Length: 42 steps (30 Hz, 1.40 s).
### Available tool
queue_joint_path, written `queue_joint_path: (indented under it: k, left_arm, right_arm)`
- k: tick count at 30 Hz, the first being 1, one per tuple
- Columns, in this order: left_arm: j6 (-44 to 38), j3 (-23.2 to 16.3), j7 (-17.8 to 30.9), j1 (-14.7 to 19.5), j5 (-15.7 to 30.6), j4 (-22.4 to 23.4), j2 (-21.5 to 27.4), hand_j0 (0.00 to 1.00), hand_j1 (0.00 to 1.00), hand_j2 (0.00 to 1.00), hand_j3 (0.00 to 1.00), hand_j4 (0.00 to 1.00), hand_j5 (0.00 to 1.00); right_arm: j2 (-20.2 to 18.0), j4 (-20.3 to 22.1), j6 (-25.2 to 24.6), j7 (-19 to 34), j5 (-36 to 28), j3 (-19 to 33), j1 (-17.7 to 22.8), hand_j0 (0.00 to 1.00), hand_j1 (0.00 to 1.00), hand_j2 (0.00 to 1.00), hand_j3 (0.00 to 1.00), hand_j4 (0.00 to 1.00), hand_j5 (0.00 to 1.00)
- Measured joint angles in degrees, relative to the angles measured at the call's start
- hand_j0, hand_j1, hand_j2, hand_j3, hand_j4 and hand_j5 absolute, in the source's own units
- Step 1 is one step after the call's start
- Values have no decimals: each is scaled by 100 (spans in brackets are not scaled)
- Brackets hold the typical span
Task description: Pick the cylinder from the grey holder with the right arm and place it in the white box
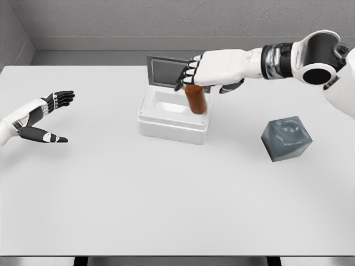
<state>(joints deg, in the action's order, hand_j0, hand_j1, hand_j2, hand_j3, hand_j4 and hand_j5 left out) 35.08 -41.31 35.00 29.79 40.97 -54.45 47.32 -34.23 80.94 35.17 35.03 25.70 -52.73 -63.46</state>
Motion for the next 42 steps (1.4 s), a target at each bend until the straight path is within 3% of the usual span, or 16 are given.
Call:
queue_joint_path:
  k: [5,10,12,15,17,19,23,27,28,29,32,38,42]
  left_arm:
    - [0,0,0,0,0,1,1,100,100,100,100,100,100]
    - [1,-4,0,88,3,20,-15,100,100,100,100,100,100]
    - [-3,-1,0,472,17,14,-98,100,100,100,100,100,100]
    - [-9,13,-2,1345,-145,49,-551,100,100,100,100,100,100]
    - [-6,17,-1,1617,-243,67,-916,100,100,100,100,100,100]
    - [-2,18,0,1704,-307,86,-1240,100,100,100,100,100,100]
    - [2,18,1,1811,-523,221,-1688,100,100,100,100,100,100]
    - [0,24,0,1890,-898,777,-2159,100,100,100,100,100,100]
    - [1,23,1,1890,-1020,886,-2251,100,100,100,100,100,100]
    - [2,19,1,1890,-1107,968,-2320,100,100,100,100,100,100]
    - [3,13,1,1890,-1244,1096,-2441,100,100,100,100,100,100]
    - [-16,8,-6,1890,-1316,1067,-2543,100,100,100,100,100,100]
    - [-9,-2,-4,1863,-1328,748,-2549,100,100,100,100,100,100]
  right_arm:
    - [-401,396,-2,0,-191,782,70,100,100,100,100,100,100]
    - [-1181,479,2,1,-351,1137,949,100,100,100,100,100,100]
    - [-1630,510,6,2,-363,1363,1397,100,100,100,100,100,100]
    - [-2232,606,3,1,-375,1710,1564,100,100,100,100,100,100]
    - [-2498,733,2,1,-382,1822,1652,100,100,100,100,100,100]
    - [-2699,897,-11,-3,-402,1983,2053,100,100,100,100,100,100]
    - [-2825,1084,-1,0,-400,2372,2188,100,100,100,100,100,100]
    - [-2778,1182,-3,0,-401,2430,2057,100,100,100,100,100,100]
    - [-2733,1278,14,4,-378,2287,1686,100,100,100,100,100,100]
    - [-2679,1361,-9,-2,-403,2097,1582,100,100,100,100,100,100]
    - [-2588,1496,-3,-1,-398,1763,1591,100,100,100,100,100,100]
    - [-2564,1564,-2,0,-399,1602,1608,100,100,100,100,100,100]
    - [-2564,1572,-2,0,-399,1584,1591,100,100,100,100,100,100]
